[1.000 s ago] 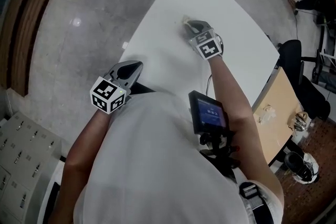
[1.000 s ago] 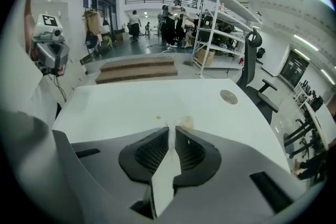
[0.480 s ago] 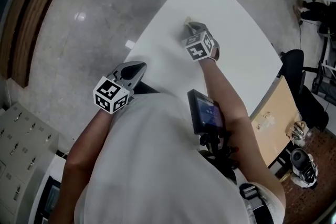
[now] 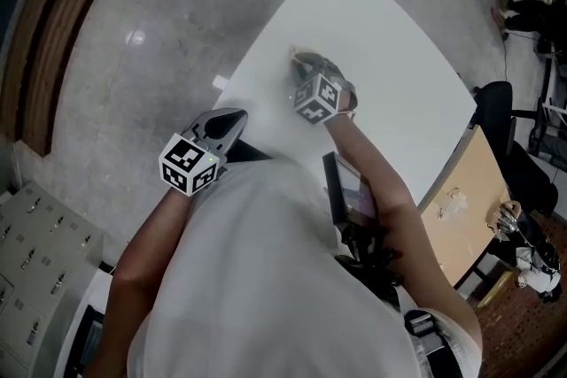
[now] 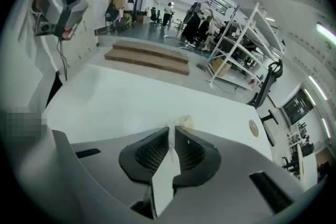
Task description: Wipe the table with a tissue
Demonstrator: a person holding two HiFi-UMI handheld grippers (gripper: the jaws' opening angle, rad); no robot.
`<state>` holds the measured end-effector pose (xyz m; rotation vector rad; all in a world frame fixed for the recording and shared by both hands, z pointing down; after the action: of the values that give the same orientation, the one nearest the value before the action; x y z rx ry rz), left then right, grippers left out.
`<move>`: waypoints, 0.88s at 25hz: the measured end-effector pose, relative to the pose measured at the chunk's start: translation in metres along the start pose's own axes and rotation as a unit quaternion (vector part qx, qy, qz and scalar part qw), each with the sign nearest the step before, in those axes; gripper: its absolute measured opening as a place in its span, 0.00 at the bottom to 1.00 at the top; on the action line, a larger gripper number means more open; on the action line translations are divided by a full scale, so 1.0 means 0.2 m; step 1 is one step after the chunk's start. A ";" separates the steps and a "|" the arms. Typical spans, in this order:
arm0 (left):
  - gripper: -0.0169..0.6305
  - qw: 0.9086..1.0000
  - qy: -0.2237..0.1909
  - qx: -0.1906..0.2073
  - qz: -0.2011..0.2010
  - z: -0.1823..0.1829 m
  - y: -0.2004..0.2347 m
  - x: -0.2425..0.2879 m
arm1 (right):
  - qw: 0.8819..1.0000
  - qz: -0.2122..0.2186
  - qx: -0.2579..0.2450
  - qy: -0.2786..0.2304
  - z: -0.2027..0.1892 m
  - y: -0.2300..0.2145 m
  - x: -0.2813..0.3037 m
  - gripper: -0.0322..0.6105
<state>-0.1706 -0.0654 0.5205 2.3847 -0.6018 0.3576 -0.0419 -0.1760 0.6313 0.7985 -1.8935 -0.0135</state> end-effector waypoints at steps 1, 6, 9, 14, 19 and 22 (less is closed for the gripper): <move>0.04 1.000 0.001 0.000 -0.001 0.00 0.00 0.00 | 1.000 0.016 -0.007 -0.008 0.02 0.04 -0.01 0.12; 0.04 1.000 0.009 0.009 -0.022 0.00 0.01 -0.05 | 0.990 0.130 -0.012 -0.045 0.11 0.30 -0.08 0.12; 0.04 1.000 -0.004 0.016 -0.022 0.07 0.11 -0.12 | 0.986 0.151 -0.006 -0.071 0.23 0.36 -0.07 0.12; 0.04 0.997 0.006 0.042 -0.058 0.15 0.05 -0.01 | 0.989 0.121 0.037 -0.079 0.18 0.25 -0.22 0.12; 0.04 0.992 0.033 0.058 -0.106 0.10 -0.03 0.09 | 0.988 0.088 0.095 -0.082 0.08 0.19 -0.35 0.12; 0.04 0.986 0.046 0.081 -0.139 0.13 -0.06 0.16 | 0.981 0.057 0.158 -0.094 0.03 0.14 -0.45 0.12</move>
<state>-0.1346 -0.0846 0.5068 2.5483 -0.1981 0.4033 -0.0394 -0.1084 0.5654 0.9262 -2.1498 0.2983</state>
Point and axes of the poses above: the fingertips, and each gripper's own axes: x forward along the fingers, y to its left, z out of its top, the point moved 1 cm from there along -x, backward along the fingers, and after that the axes turned 3 degrees about -z, right-handed, at the moved point
